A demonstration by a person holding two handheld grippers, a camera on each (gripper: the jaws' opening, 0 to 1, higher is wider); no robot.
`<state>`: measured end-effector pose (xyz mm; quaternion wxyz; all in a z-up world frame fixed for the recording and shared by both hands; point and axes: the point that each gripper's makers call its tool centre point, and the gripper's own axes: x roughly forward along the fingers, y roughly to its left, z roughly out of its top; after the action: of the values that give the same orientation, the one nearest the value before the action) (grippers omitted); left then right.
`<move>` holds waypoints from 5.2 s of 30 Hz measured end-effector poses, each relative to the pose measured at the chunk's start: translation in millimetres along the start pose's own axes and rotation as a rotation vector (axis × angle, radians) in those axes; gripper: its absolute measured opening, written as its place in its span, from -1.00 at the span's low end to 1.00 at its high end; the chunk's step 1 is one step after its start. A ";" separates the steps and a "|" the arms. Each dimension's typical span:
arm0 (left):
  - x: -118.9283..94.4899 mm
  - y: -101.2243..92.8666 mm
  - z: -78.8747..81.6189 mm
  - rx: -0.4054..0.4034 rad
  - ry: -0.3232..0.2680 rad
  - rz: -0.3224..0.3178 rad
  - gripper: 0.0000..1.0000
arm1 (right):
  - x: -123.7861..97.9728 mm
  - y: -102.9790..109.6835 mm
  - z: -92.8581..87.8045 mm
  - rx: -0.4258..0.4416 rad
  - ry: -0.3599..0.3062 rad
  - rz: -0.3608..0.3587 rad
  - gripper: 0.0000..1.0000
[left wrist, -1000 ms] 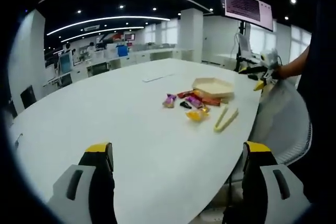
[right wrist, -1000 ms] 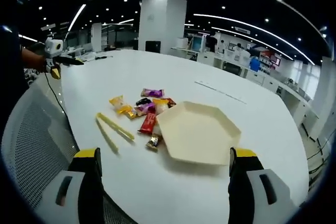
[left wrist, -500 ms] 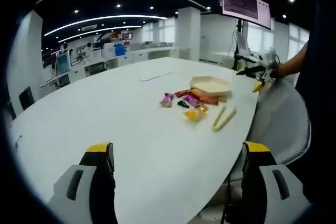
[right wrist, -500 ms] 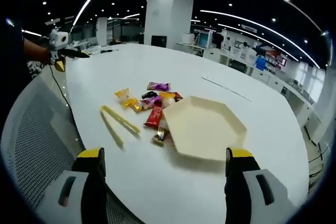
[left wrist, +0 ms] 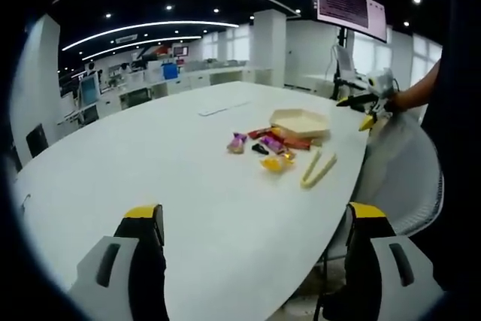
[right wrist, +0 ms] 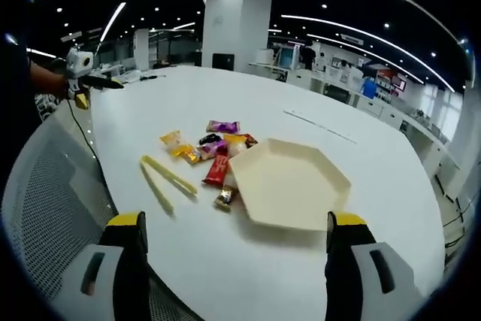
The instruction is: Place the target food into the container with the food tongs after gripping and lifting it, then release it inside without dropping or visibly crushing the food.
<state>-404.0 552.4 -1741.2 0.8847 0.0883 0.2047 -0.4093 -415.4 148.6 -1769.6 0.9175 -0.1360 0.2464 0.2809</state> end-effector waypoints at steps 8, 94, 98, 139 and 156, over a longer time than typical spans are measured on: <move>3.6 -4.7 -7.5 0.003 0.026 -0.020 0.92 | -0.8 1.1 3.2 -0.008 -0.014 0.009 0.95; 22.7 -28.6 21.4 0.024 0.053 -0.098 0.91 | 103.3 102.4 -9.9 -0.474 0.229 0.600 -0.27; 22.4 -26.9 20.8 0.015 0.053 -0.094 0.90 | 108.7 103.0 -16.4 -0.477 0.250 0.606 -0.22; 29.0 -34.4 25.1 -0.018 0.054 -0.184 0.98 | 78.6 84.7 20.1 -0.311 0.337 0.495 -0.97; 21.9 -23.7 68.2 -0.009 -0.006 -0.274 0.98 | 61.9 80.8 94.8 -0.343 0.176 0.492 -0.97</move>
<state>-389.6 499.8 -1689.1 0.8216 0.0541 0.2138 -0.5256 -382.3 278.2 -1731.4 0.7608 -0.2489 0.2995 0.5192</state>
